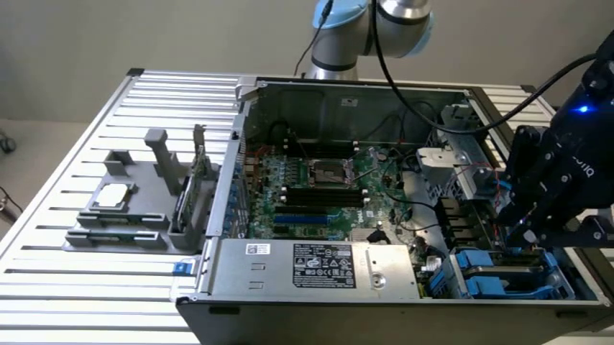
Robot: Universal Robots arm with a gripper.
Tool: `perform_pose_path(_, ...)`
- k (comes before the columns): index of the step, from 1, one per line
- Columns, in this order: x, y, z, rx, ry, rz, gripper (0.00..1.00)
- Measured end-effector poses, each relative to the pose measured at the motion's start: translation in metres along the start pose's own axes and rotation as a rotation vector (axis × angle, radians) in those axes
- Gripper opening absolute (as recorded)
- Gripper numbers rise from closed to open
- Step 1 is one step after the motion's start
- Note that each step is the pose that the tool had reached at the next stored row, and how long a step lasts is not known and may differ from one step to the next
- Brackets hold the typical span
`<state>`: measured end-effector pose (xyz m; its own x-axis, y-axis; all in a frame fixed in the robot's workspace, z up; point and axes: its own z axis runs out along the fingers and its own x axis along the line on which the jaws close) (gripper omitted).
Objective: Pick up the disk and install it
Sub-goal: 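Insert the second disk wire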
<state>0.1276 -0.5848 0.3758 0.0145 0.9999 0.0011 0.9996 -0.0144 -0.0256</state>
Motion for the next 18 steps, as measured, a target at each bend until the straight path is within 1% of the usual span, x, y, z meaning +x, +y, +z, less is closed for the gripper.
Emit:
perform_pose_path(1, 0.000, -0.0028, -0.0003, 0.0000, -0.0002, 0.000, 0.35)
perform_pose_path(2, 0.000, -0.0051, -0.0004, 0.0000, -0.0002, -0.001, 0.22)
perform_pose_path(3, 0.001, -0.0070, -0.0003, 0.0000, -0.0002, -0.001, 0.22)
perform_pose_path(5, 0.005, -0.0102, -0.0002, 0.0000, -0.0002, -0.002, 0.11)
perform_pose_path(8, 0.014, -0.0128, -0.0002, -0.0002, -0.0005, -0.003, 0.11)
perform_pose_path(9, 0.014, -0.0128, -0.0002, -0.0002, -0.0018, -0.003, 0.11)
perform_pose_path(18, 0.014, -0.0129, -0.0001, -0.0003, -0.0017, -0.003, 0.11)
